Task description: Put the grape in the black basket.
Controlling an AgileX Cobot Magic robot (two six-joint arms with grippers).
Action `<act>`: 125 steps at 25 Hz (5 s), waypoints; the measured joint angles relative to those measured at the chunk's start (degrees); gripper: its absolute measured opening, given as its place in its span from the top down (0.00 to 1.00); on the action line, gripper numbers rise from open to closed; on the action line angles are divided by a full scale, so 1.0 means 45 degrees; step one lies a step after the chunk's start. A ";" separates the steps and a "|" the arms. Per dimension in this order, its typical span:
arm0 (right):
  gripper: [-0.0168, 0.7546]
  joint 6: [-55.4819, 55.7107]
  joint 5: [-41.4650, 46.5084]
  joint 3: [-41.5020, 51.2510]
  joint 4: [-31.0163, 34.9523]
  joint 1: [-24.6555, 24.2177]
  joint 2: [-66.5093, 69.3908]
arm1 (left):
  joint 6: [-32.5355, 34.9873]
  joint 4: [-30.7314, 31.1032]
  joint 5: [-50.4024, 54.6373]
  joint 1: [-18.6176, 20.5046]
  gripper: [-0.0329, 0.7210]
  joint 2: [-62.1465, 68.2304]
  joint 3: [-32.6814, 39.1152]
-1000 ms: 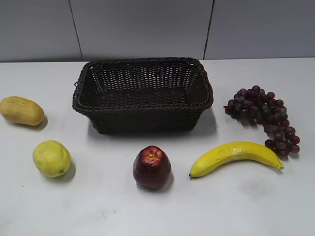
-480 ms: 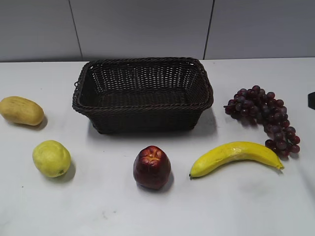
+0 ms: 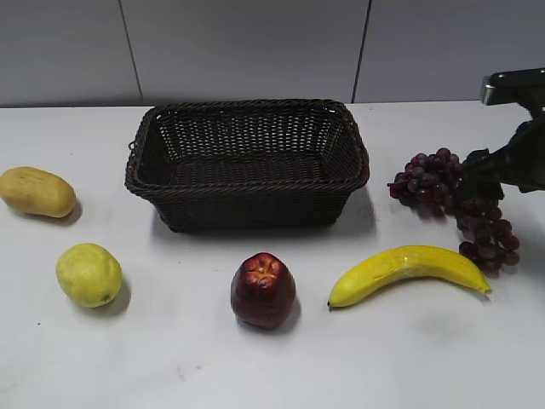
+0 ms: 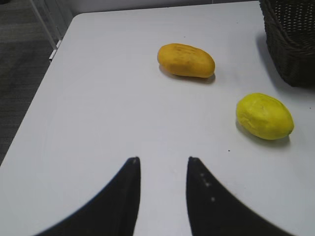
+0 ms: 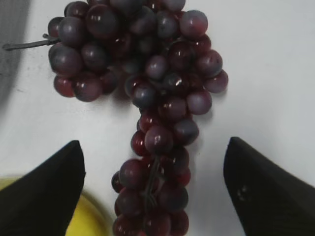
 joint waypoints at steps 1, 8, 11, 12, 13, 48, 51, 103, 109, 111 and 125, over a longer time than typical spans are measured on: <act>0.11 -0.0027 0.0128 -0.0343 -0.0010 0.0000 0.0500 | 0.0000 0.0000 0.0000 0.0000 0.64 0.0000 0.0000; 0.11 -0.0041 0.0518 -0.2441 -0.0133 0.0000 0.3150 | 0.0000 0.0000 0.0000 0.0000 0.64 0.0000 0.0000; 0.11 -0.0054 0.0548 -0.3092 -0.0257 0.0000 0.3840 | 0.0000 0.0000 0.0000 0.0000 0.64 0.0000 0.0000; 0.10 -0.0071 0.0549 -0.3267 -0.0309 0.0000 0.4058 | 0.0000 0.0000 0.0000 0.0000 0.64 0.0000 0.0000; 0.10 -0.0071 0.0580 -0.3404 -0.0336 0.0000 0.4278 | 0.0000 0.0000 0.0000 0.0000 0.64 0.0000 0.0000; 0.61 -0.1546 -0.0932 -0.3900 0.0405 0.1472 -0.0578 | 0.0000 0.0000 0.0000 0.0000 0.64 0.0000 0.0000; 0.61 -0.1565 -0.0970 -0.4427 0.0434 0.2269 -0.0938 | 0.0000 0.0000 0.0000 0.0000 0.64 0.0000 0.0000; 0.14 0.0544 0.5935 -0.5535 0.1705 0.4243 -0.2192 | 0.0000 0.0000 0.0000 0.0000 0.64 0.0000 0.0000; 0.16 0.2181 0.8093 -0.4822 -0.0601 0.4010 -0.4113 | 0.0000 0.0000 0.0000 0.0000 0.64 0.0000 0.0000; 0.17 0.2549 0.8145 -0.3834 -0.0984 0.3983 -0.4909 | 0.0000 0.0000 0.0000 0.0000 0.64 0.0000 0.0000; 0.20 0.3133 0.8571 0.3143 -0.1036 0.3970 -1.2355 | 0.0000 0.0000 0.0000 0.0000 0.64 0.0000 0.0000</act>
